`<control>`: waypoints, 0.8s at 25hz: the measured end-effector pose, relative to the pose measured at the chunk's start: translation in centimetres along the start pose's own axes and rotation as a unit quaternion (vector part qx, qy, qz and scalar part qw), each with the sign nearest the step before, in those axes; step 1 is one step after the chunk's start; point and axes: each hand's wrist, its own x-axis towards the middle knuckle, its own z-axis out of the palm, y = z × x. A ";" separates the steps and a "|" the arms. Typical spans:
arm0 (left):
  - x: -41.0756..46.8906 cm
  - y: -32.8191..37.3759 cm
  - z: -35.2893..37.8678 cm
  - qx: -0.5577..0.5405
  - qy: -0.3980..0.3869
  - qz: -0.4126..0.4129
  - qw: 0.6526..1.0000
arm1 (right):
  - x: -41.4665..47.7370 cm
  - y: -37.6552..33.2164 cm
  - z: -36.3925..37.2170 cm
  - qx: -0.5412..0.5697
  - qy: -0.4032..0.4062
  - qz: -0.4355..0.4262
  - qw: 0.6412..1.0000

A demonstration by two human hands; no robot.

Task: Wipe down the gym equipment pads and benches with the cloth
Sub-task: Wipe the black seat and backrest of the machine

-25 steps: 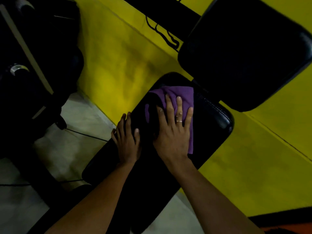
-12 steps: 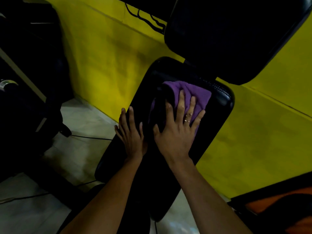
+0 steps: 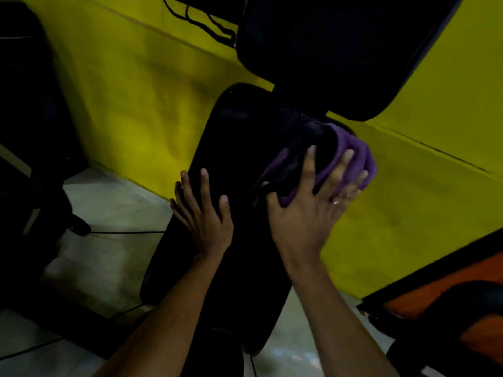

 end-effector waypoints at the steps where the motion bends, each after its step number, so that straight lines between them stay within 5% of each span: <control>1: 0.0 -0.2 0.2 0.010 0.006 0.000 1.000 | -0.4 -0.9 0.3 -0.021 0.000 -0.024 0.999; 6: -0.2 -0.6 0.7 0.027 0.029 0.019 0.999 | -8.8 3.1 2.0 -0.027 -0.088 -0.121 0.988; 10: -0.3 -0.2 0.5 0.001 0.025 -0.001 1.000 | -4.5 3.4 -0.1 0.142 -0.089 0.082 0.982; 14: -0.4 -0.3 0.5 0.002 0.028 0.010 1.000 | 0.1 0.9 0.5 0.203 -0.025 0.151 0.967; 20: -0.2 -0.5 0.6 0.001 0.033 0.010 0.999 | -11.3 3.8 1.9 0.225 -0.207 0.250 0.919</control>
